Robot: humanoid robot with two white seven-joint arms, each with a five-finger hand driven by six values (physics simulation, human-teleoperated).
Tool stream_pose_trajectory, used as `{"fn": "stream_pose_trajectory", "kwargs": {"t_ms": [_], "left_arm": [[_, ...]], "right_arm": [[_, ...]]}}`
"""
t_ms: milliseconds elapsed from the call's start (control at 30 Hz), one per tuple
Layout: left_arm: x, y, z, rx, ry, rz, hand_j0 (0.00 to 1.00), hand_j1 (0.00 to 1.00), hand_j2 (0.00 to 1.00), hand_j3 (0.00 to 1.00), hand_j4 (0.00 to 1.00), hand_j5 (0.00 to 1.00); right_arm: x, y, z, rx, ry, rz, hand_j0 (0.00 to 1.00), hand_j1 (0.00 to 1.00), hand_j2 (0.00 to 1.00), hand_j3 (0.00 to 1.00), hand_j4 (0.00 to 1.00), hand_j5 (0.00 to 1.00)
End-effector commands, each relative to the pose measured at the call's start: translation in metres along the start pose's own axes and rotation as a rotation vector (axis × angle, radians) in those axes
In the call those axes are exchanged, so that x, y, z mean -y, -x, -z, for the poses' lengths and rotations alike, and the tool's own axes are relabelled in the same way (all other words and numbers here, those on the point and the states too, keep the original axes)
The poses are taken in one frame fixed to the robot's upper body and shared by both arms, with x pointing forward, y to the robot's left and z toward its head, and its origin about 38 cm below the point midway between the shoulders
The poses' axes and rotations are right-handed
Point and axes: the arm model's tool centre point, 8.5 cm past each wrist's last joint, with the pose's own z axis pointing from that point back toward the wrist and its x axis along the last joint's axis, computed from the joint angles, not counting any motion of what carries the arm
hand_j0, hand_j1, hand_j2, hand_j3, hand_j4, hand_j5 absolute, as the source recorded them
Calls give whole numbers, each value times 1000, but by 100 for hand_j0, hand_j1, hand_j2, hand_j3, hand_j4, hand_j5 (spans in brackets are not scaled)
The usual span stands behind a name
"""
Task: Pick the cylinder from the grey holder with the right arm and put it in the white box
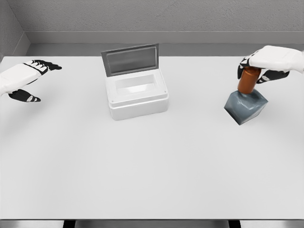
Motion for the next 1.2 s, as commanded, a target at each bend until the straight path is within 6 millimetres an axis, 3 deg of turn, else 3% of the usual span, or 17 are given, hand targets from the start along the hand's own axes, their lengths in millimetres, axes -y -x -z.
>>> {"fn": "stream_pose_trajectory", "kwargs": {"t_ms": [0, 167, 533, 967, 1033, 1167], "left_arm": [[-1, 0, 0, -1, -5, -5, 100, 100, 100, 100, 100, 100], [-1, 0, 0, -1, -5, -5, 100, 100, 100, 100, 100, 100], [-1, 0, 0, -1, -5, -5, 100, 100, 100, 100, 100, 100], [-1, 1, -1, -2, -5, -3, 100, 100, 100, 100, 100, 100], [-1, 1, -1, -3, -4, -4, 100, 100, 100, 100, 100, 100], [-1, 1, -1, -4, -4, -4, 100, 100, 100, 100, 100, 100]], "right_arm": [[0, -2, 6, 9, 8, 14, 49, 49, 49, 49, 49, 49], [5, -1, 7, 9, 20, 14, 46, 46, 46, 46, 46, 46], [20, -17, 36, 54, 67, 31, 46, 46, 46, 46, 46, 46], [34, -22, 54, 70, 99, 49, 46, 46, 46, 46, 46, 46], [34, -24, 57, 78, 101, 52, 40, 40, 40, 40, 40, 40], [38, -27, 61, 87, 109, 50, 40, 40, 40, 40, 40, 40]]}}
